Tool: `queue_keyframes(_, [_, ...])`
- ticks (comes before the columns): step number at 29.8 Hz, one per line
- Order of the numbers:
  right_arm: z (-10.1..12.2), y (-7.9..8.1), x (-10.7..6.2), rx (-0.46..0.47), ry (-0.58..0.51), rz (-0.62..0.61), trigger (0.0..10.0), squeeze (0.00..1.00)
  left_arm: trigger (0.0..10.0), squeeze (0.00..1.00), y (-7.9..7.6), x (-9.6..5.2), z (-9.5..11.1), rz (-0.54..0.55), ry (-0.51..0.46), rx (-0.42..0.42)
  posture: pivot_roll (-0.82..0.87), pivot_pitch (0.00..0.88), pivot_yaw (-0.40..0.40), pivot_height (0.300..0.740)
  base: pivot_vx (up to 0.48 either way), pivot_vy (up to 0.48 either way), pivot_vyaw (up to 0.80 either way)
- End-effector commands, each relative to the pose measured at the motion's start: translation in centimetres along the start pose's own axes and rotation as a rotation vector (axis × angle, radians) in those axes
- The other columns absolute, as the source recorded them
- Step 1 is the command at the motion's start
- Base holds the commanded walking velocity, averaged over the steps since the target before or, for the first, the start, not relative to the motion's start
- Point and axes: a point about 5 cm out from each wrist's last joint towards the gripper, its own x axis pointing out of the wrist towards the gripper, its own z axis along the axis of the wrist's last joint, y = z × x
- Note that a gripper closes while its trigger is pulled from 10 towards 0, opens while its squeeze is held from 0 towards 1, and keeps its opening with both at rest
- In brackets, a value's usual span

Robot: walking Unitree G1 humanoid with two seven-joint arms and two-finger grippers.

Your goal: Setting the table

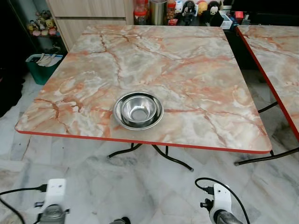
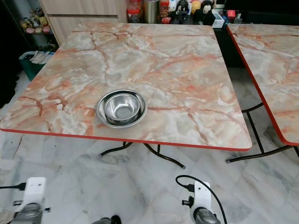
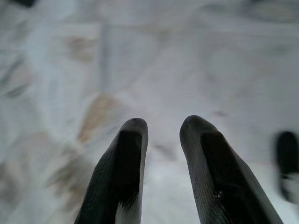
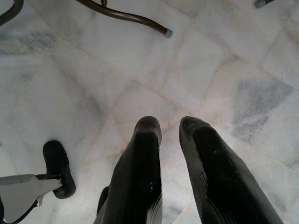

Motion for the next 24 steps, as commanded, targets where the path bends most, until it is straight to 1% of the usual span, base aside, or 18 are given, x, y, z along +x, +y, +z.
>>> queue_keyframes(1, [-0.5, -0.1, -0.1, 0.002, 0.02, -0.005, 10.0, 0.0, 10.0, 0.0, -0.4, -0.1, -0.5, -0.037, 0.013, 0.024, 0.03, 0.116, 0.022, 0.736, 0.0, 0.0, 0.0])
queue_keyframes(3, [-0.5, -0.1, -0.1, 0.002, 0.021, -0.006, 10.0, 0.0, 10.0, 0.0, -1.1, -0.2, -0.5, -0.066, 0.007, 0.036, 0.03, 0.118, 0.02, 0.736, 0.0, 0.0, 0.0])
queue_keyframes(6, [-0.5, -0.1, -0.1, 0.002, 0.024, -0.012, 10.0, 0.0, 10.0, 0.0, -1.8, -0.3, -0.6, -0.101, 0.01, 0.025, 0.03, 0.118, 0.02, 0.736, 0.0, 0.0, 0.0])
queue_keyframes(7, [-0.5, -0.1, -0.1, 0.004, 0.025, -0.015, 10.0, 0.0, 10.0, 0.0, -2.3, -0.5, -0.7, -0.133, 0.008, 0.017, 0.02, 0.118, 0.02, 0.736, 0.0, 0.0, 0.0])
queue_keyframes(10, [-0.5, -0.2, -0.1, 0.015, 0.026, -0.021, 10.0, 0.0, 10.0, 0.0, -3.0, -0.7, -1.1, -0.173, 0.009, 0.006, 0.02, 0.119, 0.019, 0.736, 0.0, 0.0, 0.0])
queue_keyframes(12, [-0.6, -0.2, -0.1, 0.019, 0.027, -0.022, 10.0, 0.0, 10.0, 0.0, -3.5, -1.0, -1.7, -0.204, 0.024, -0.008, 0.02, 0.12, 0.019, 0.736, 0.0, 0.0, 0.0])
queue_keyframes(16, [-0.6, -0.2, -0.1, 0.028, 0.027, -0.03, 10.0, 0.0, 10.0, 0.0, -3.9, -1.2, -2.1, -0.218, 0.038, -0.007, 0.02, 0.12, 0.017, 0.736, 0.0, 0.0, 0.0])
queue_keyframes(19, [-0.6, -0.3, -0.1, 0.038, 0.023, -0.037, 10.0, 0.0, 10.0, 0.0, -4.3, -1.4, -2.5, -0.229, 0.043, -0.029, 0.02, 0.122, 0.015, 0.736, 0.0, 0.0, 0.0])
queue_keyframes(21, [-0.6, -0.3, -0.1, 0.039, 0.021, -0.036, 10.0, 0.0, 10.0, 0.0, -4.4, -1.5, -2.7, -0.221, 0.059, -0.15, 0.02, 0.124, 0.013, 0.736, 0.0, 0.0, 0.0])
queue_keyframes(22, [-0.5, -0.3, -0.1, 0.038, 0.02, -0.035, 10.0, 0.0, 10.0, 0.0, -4.4, -1.4, -2.5, -0.212, 0.065, -0.251, 0.02, 0.123, 0.012, 0.736, 0.0, 0.0, 0.0])
queue_keyframes(23, [-0.5, -0.3, -0.1, 0.041, 0.018, -0.035, 10.0, 0.0, 10.0, 0.0, -4.5, -1.4, -2.4, -0.217, 0.064, -0.289, 0.02, 0.123, 0.012, 0.736, 0.0, 0.0, 0.0])
queue_keyframes(24, [-0.5, -0.3, -0.1, 0.043, 0.017, -0.035, 10.0, 0.0, 10.0, 0.0, -4.5, -1.4, -2.3, -0.222, 0.062, -0.311, 0.02, 0.123, 0.012, 0.736, 0.0, 0.0, 0.0])
